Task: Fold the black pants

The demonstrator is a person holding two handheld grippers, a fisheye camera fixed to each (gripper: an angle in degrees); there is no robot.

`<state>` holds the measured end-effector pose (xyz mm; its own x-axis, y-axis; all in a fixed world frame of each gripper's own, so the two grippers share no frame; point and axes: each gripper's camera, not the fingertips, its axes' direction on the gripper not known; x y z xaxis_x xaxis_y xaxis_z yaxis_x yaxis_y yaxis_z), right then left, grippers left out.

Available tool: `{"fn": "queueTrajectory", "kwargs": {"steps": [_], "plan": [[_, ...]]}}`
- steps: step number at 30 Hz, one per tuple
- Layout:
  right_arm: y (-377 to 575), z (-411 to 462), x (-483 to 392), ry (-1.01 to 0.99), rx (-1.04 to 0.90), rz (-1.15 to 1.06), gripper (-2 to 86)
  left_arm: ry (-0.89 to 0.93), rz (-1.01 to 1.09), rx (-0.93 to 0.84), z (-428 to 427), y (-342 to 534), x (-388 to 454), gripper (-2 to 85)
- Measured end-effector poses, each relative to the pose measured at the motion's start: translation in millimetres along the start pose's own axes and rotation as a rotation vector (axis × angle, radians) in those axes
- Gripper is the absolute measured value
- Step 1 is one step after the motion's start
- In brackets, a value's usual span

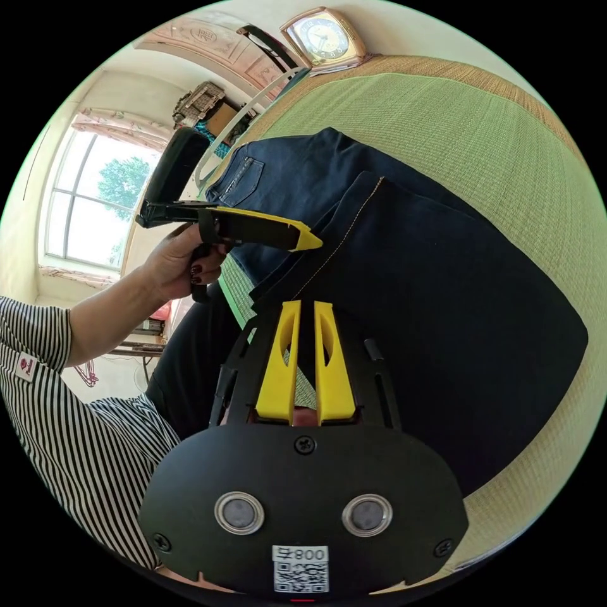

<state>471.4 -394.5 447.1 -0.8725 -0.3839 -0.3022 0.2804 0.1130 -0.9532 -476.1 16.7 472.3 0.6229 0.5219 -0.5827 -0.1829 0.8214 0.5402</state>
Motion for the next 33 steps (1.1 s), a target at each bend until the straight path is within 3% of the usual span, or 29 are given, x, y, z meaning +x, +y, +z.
{"fn": "queueTrajectory", "kwargs": {"steps": [2, 7, 13, 15, 17, 22, 26, 30, 33], "plan": [[1.7, -6.8, 0.2, 0.001, 0.027, 0.002, 2.3, 0.035, 0.027, 0.031, -3.2, 2.5, 10.5, 3.2], [-1.7, -1.4, 4.6, 0.030, -0.021, 0.031, 0.8, -0.112, 0.023, -0.045, 19.5, 11.8, 13.8, 3.5], [5.8, -10.1, 9.7, 0.000, 0.002, 0.054, 0.1, -0.135, 0.051, 0.100, 12.2, 43.8, 45.5, 2.5], [9.2, -16.4, 11.1, -0.015, -0.001, 0.083, 0.1, -0.127, 0.097, 0.053, 29.5, 48.2, 59.0, 1.6], [14.9, -25.9, 11.5, -0.031, 0.007, 0.104, 0.1, -0.241, 0.130, -0.105, 66.7, 52.4, 66.2, 0.7], [64.5, -82.4, 9.2, 0.025, 0.134, 0.134, 0.1, -0.243, 0.195, 0.007, 67.9, 78.3, 104.6, 0.1], [123.8, -99.3, 34.6, 0.212, 0.105, 0.289, 0.1, -0.297, 0.256, -0.098, 110.4, 97.4, 132.6, 0.0], [154.3, -105.4, 64.1, 0.027, 0.208, 0.418, 0.1, -0.324, 0.227, -0.144, 138.5, 102.0, 137.9, 0.0], [154.2, -123.3, 54.0, 0.094, 0.234, 0.360, 0.1, -0.342, 0.234, -0.104, 141.4, 109.0, 156.4, 0.1]]}}
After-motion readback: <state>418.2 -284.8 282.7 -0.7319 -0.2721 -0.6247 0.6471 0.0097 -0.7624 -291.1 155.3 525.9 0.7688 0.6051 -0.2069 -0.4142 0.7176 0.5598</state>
